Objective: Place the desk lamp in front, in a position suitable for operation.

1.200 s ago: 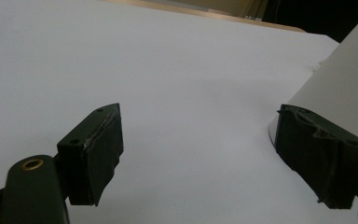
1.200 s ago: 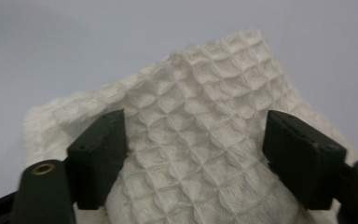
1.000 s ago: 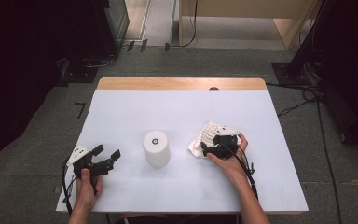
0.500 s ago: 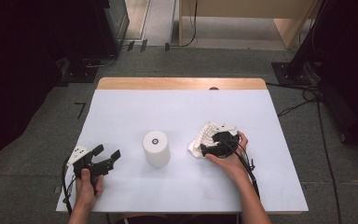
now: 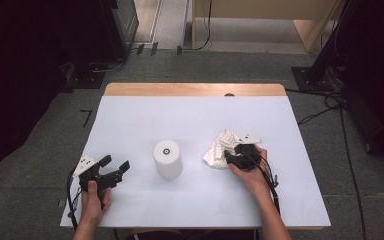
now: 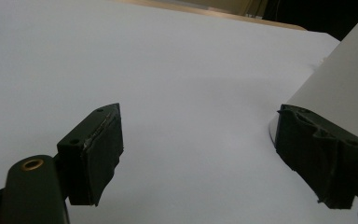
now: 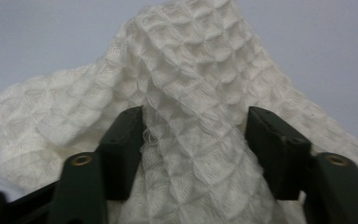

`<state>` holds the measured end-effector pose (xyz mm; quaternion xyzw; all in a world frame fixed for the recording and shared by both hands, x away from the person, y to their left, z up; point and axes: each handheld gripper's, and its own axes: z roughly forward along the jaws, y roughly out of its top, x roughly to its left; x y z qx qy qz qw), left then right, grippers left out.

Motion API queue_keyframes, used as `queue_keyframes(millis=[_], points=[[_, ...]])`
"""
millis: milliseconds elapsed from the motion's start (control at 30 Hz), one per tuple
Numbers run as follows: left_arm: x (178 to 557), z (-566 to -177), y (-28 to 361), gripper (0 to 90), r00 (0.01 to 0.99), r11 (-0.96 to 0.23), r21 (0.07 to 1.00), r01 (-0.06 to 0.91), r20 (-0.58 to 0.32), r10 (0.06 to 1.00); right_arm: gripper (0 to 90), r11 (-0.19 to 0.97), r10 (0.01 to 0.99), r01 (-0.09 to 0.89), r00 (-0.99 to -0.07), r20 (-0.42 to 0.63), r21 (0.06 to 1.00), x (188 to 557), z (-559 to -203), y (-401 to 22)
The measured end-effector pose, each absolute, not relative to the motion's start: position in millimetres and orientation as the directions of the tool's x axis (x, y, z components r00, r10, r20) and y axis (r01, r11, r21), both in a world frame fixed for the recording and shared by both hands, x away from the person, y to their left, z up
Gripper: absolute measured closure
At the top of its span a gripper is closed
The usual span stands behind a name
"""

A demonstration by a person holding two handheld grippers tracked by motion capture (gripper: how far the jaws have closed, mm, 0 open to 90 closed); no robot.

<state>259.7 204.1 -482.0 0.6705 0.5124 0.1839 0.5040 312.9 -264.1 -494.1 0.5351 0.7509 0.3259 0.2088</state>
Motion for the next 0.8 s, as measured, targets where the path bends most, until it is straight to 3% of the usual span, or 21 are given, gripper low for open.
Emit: queue_keyframes(millis=[100,133,267,500,567,667,733,800], points=[[260.3,-482.0,204.0,15.7,0.406,0.033,0.863,0.504,-0.271,0.873,59.1,0.211,0.941,0.657,-0.337,0.032,0.724,311.3,-494.3,-267.3],[260.3,-482.0,203.9,15.7,0.406,0.033,0.863,0.504,-0.271,0.873,74.9,0.206,0.938,0.644,-0.343,0.037,0.737,309.2,-494.9,-270.4],[260.5,-482.0,203.2,15.7,0.41,0.026,0.863,0.504,-0.266,0.872,80.8,0.199,0.934,0.643,-0.354,0.057,0.739,308.1,-495.1,-271.1],[260.7,-481.9,201.9,15.7,0.415,0.016,0.864,0.503,-0.258,0.872,80.5,0.101,0.916,0.635,-0.36,0.177,0.766,302.1,-483.0,-283.0],[261.0,-481.9,202.0,15.7,0.415,0.017,0.865,0.502,-0.258,0.873,72.9,0.104,0.916,0.638,-0.361,0.177,0.763,300.1,-480.0,-281.0],[260.9,-481.8,201.5,15.7,0.415,0.017,0.864,0.504,-0.259,0.872,46.2,0.181,0.913,0.648,-0.39,0.118,0.74,301.1,-487.1,-272.8],[260.8,-481.8,201.4,15.7,0.415,0.016,0.863,0.504,-0.258,0.872,22.9,0.222,0.918,0.636,-0.391,0.061,0.739,299.5,-489.2,-264.3],[260.9,-481.9,201.5,15.7,0.416,0.016,0.864,0.504,-0.259,0.872,11.1,0.233,0.927,0.622,-0.373,0.022,0.747,298.2,-487.8,-257.5]])
